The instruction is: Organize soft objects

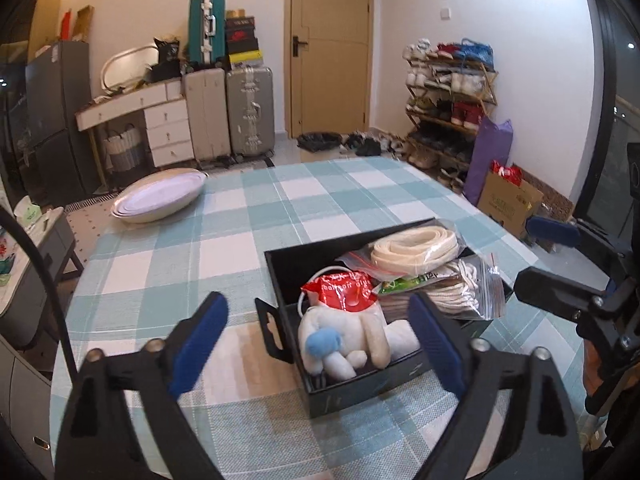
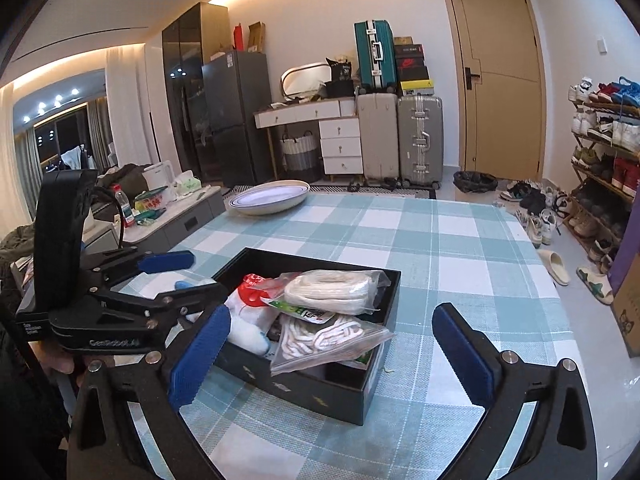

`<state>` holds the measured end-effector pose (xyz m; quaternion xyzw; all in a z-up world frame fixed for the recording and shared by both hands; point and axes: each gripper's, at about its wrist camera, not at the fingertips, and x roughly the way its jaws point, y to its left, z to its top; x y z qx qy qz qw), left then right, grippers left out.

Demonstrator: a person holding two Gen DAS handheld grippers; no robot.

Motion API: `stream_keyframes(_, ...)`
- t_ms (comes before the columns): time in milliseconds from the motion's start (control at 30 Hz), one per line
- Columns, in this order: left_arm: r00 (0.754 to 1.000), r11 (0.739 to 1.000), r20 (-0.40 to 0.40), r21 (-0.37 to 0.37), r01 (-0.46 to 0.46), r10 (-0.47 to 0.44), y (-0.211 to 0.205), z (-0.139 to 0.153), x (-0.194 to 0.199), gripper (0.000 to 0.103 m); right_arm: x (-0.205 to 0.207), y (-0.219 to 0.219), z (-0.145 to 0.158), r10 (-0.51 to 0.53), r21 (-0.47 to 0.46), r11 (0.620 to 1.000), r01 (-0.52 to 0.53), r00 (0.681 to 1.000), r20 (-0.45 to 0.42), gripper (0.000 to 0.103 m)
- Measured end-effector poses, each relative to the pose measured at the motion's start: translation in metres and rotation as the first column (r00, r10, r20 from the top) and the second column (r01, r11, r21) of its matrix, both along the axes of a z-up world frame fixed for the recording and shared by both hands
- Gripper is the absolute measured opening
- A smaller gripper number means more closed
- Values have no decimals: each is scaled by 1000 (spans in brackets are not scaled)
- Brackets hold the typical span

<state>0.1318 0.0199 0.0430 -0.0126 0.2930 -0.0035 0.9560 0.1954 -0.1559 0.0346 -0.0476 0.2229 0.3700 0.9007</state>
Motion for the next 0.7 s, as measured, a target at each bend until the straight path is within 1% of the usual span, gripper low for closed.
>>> stream_keyframes(67,1000,1000,5,-3,1,-1,0,1,-6,95,-7,-2,-1,-1,3,1000,0,1000,16,103)
stream_keyframes(133,1000,1000,19,6,-6,6,-1,1,-11,102,-13,-3,-3,6,8,1000,-6,999,32,103)
stream_keyframes(167,1000,1000,29,15,-9,8,-2,1,-15,103,-16,-4,-4,9,9,1000,-10,999,36,103)
stream_keyframes(367,998,999,54,38,-22,20,-4,-4,-31,103,-30,-7,-7,15,27,999,-17,997,72,103)
stream_keyframes(467,997,999,69,23,-39,37,-2,-7,-35,103,-34,-8,-6,13,38,999,-17,996,90,103)
stream_keyframes(567,994,999,100,9,-54,53,2,-9,-40,103,-37,-9,-7,5,45,999,-10,994,114,103)
stream_keyframes(700,986,997,150,18,-73,69,4,-9,-47,103,-41,-6,-11,0,36,999,-5,991,133,103)
